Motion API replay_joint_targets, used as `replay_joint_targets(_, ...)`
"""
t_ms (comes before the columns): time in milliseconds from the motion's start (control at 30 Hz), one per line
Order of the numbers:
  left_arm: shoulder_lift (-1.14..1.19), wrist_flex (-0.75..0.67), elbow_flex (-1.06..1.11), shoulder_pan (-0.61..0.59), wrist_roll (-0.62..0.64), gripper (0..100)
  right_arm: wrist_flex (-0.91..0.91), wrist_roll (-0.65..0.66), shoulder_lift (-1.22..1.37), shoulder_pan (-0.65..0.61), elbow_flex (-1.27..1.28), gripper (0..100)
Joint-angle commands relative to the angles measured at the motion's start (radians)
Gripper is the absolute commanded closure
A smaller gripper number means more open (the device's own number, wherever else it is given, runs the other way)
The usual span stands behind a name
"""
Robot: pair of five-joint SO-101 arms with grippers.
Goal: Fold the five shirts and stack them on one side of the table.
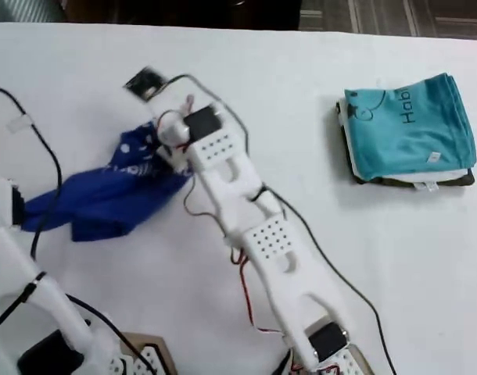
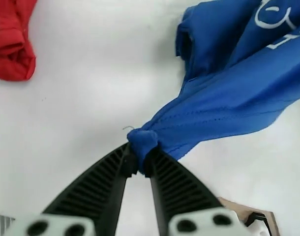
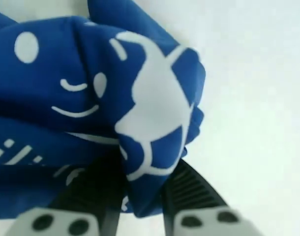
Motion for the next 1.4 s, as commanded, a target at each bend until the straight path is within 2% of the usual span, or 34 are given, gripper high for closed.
replay_joint_targets(0, -0.029, 0.003, -0.004, 0.072, 0.000, 97, 0.041, 0.009, -0.124, 0.084, -0.038, 97.8)
replay_joint_targets(300, -0.026, -0.028, -0.010, 0.342, 0.057, 97, 0.056, 0.003, -0.311, 0.203, -0.017, 97.8)
replay_joint_targets(433, -0.026, -0.066, -0.016, 0.430, 0.064, 97, 0.058, 0.003, -0.447, 0.243, 0.109, 97.8)
replay_joint_targets(767, -0.026, -0.143, -0.015, 0.517, 0.092, 97, 0.051, 0.000, -0.951, 0.363, 0.858, 97.8)
replay_joint_targets(1067, -0.025, -0.176, -0.015, 0.654, 0.176, 97, 0.035, 0.000, -1.320, 0.397, 1.321, 97.8)
replay_joint_targets(1200, -0.025, -0.169, -0.004, 0.677, 0.178, 97, -0.053, 0.002, -1.524, 0.398, 1.596, 97.8)
replay_joint_targets(1367, 0.026, -0.133, 0.002, 0.669, 0.170, 97, -0.255, 0.005, -1.751, 0.403, 2.039, 97.8)
